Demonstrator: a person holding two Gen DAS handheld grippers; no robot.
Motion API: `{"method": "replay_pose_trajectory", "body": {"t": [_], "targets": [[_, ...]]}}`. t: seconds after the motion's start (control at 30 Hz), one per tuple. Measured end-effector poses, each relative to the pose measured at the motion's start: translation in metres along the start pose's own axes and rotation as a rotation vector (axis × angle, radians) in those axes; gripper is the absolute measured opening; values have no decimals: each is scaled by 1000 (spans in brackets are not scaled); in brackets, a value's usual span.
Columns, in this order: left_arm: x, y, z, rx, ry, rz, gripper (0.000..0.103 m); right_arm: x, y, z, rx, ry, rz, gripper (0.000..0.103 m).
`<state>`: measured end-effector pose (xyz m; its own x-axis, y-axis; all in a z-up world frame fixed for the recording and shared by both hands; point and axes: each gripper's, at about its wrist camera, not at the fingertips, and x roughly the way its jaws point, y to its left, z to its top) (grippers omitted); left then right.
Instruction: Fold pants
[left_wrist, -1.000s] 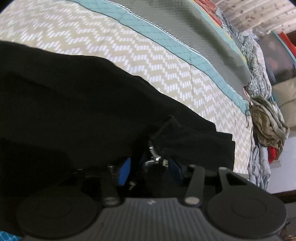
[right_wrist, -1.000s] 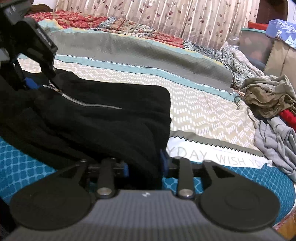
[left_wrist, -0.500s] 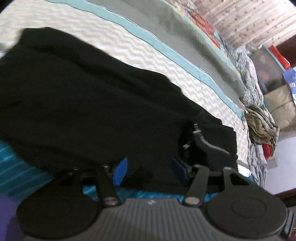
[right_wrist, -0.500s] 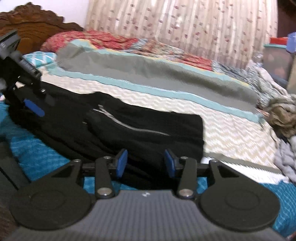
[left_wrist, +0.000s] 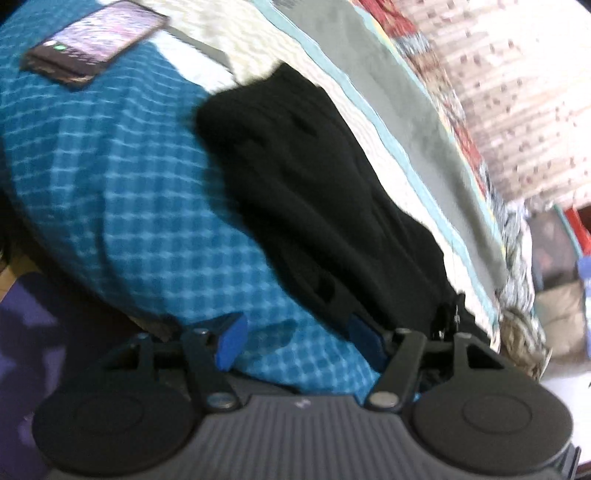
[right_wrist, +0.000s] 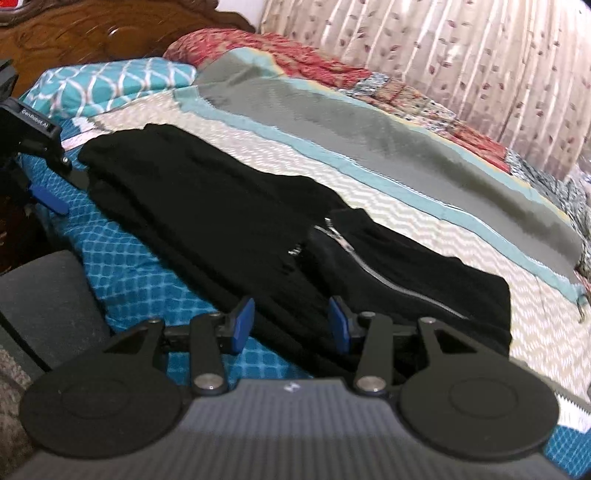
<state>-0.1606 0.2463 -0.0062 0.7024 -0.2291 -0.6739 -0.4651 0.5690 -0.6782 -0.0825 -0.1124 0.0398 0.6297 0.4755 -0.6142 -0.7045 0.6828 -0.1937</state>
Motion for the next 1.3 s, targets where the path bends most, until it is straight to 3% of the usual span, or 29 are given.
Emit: {"method": "replay_pose_trajectory", "body": {"t": [0.2,0.5,0.73,0.77,0.8,0.83,0.87,0.93,1.13,1.3], "targets": [[-10,29,17,-64,-51,-53,63,6,16,19,-20,19,16,47],[-9,47,61,-103,-138,-106,93,34,60,70,-59,-12,146,47],[19,45,85,-146,-131,-186,102,62,91,106,-80,-10,255,47],[25,41,89,-139,-131,-184,101,66,93,111,-71,-6,263,47],[31,36,91,-132,-126,-181,74,70,94,114,-58,0,271,47],[37,29,93,-119,-103,-175,38,74,95,118,-44,7,276,47],[40,23,92,-99,-94,-170,32,77,94,120,-27,13,277,47],[35,4,86,-1,-132,-156,27,83,85,124,27,25,274,47],[27,-67,30,487,-317,123,27,99,35,125,234,70,210,47],[50,-111,-24,825,-358,316,27,111,27,147,329,81,258,47]]}}
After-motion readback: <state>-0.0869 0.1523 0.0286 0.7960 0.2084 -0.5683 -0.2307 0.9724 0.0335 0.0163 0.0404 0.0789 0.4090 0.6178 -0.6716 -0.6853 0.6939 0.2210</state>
